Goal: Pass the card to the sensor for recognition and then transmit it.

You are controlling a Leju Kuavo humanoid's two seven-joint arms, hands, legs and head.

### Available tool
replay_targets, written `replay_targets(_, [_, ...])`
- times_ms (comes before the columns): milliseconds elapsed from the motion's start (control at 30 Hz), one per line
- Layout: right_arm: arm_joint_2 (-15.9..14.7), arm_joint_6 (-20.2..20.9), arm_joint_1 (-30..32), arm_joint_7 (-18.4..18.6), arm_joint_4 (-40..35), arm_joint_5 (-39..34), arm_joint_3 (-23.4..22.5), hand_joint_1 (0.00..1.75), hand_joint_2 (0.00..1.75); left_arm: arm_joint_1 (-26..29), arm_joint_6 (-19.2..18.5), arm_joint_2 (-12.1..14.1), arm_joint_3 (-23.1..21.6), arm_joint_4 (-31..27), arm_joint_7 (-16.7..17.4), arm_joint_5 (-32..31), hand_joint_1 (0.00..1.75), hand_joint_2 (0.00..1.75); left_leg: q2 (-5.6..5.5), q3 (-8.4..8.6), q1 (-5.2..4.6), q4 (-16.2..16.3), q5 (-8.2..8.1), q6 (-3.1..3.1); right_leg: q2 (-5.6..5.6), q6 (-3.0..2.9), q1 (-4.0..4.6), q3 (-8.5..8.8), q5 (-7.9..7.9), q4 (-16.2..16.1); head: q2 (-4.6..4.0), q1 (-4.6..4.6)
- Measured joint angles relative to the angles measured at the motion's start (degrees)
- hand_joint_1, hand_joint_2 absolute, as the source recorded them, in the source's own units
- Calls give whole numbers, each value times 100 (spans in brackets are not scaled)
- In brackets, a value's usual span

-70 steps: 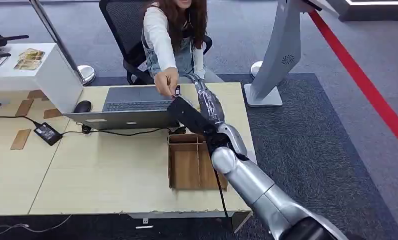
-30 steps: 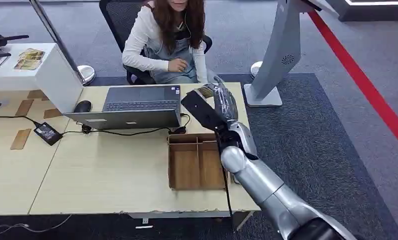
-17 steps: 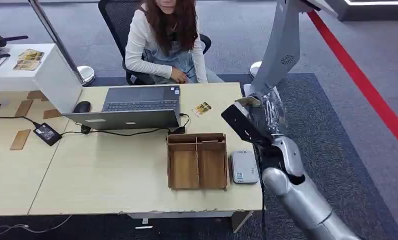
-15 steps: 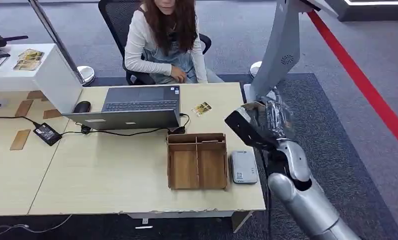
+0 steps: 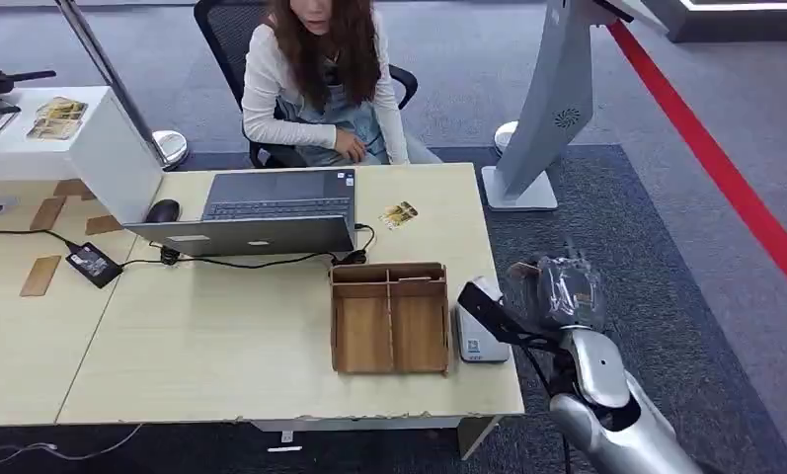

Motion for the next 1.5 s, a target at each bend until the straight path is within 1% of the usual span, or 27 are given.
replay_targets(267, [63, 101, 53, -18, 177, -70, 105, 175, 175, -23, 24, -44, 17, 0, 13, -2, 0, 0, 0, -2, 8, 0, 1, -1, -1, 0, 0, 0, 0, 1, 0, 0])
replay_targets(567, [258, 179, 37, -173, 452, -223, 295, 175, 175, -36, 26, -68, 48, 0, -4, 55, 0, 0, 0, -4, 14, 0, 1, -1, -1, 0, 0, 0, 0, 1, 0, 0])
replay_targets(733, [348, 350, 18, -184, 678, -345, 407, 175, 175, -40, 28, -66, 52, 0, 33, 70, 0, 0, 0, -4, 15, 0, 1, -1, -2, 0, 0, 0, 0, 1, 0, 2])
replay_targets(1000, [450, 505, -9, -190, 1012, -490, 577, 175, 175, -48, 37, -55, 55, 0, 116, 79, 0, 0, 0, -4, 15, 0, 1, -1, -2, 0, 0, 0, -1, 1, 2, 2])
replay_targets(1500, [562, 496, -83, -177, 1427, -608, 737, 175, 175, -50, 79, -46, 144, 0, 109, 181, 0, 0, 0, -3, 15, 0, 1, -1, -2, 0, 0, 0, 0, 1, 0, 0])
